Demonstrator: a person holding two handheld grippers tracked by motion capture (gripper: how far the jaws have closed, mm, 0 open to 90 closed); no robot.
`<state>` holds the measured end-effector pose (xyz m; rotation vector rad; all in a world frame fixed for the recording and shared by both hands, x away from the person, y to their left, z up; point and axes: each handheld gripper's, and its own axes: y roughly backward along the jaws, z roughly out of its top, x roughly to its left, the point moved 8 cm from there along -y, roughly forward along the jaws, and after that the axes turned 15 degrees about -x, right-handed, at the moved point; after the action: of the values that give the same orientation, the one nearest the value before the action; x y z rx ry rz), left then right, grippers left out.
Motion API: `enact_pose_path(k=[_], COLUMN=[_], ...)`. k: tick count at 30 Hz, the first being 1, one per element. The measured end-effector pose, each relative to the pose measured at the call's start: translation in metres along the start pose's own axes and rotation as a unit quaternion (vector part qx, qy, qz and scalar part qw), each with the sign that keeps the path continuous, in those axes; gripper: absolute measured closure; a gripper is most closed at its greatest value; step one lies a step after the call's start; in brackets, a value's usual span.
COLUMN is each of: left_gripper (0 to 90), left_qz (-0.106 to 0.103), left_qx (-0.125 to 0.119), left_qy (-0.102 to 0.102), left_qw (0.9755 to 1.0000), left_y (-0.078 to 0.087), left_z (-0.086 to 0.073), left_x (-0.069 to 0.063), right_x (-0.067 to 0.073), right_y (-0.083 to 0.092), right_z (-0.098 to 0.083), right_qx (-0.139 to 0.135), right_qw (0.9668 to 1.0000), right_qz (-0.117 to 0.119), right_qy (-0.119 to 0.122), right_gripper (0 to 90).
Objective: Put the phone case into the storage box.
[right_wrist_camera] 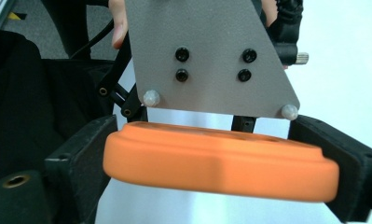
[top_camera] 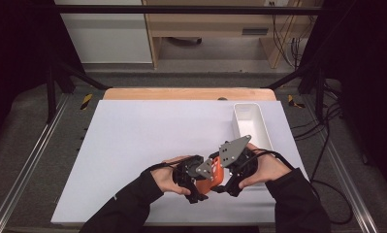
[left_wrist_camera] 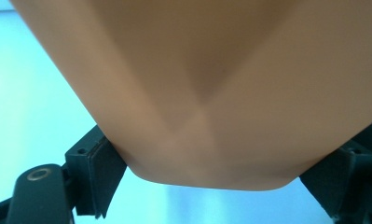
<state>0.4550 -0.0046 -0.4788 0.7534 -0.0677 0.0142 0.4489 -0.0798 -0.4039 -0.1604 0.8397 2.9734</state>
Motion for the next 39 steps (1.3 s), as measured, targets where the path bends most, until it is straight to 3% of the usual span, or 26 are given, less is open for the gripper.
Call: enact_pose_path(k=[7,19,39], left_gripper=[15.6,15.5,15.4], left_qz=[0.009,0.023,0.047], left_qx=[-0.011,-0.04,-0.104], left_qy=[0.008,0.022,0.053], left_qw=[0.9999,0.9987,0.9921], left_y=[0.007,0.014,0.02], left_z=[-0.003,-0.01,-0.018], left_x=[0.004,0.008,0.011], right_x=[-0.003,-0.008,-0.009], right_y=[0.004,0.013,0.009], right_z=[0.004,0.001,-0.006], right_qx=[-0.012,-0.047,-0.07], right_qw=[0.9996,0.997,0.9939], right_qz=[-0.021,-0.048,-0.06], right_qy=[-0.016,-0.037,-0.06], right_gripper=[2.8,1.7,1.9])
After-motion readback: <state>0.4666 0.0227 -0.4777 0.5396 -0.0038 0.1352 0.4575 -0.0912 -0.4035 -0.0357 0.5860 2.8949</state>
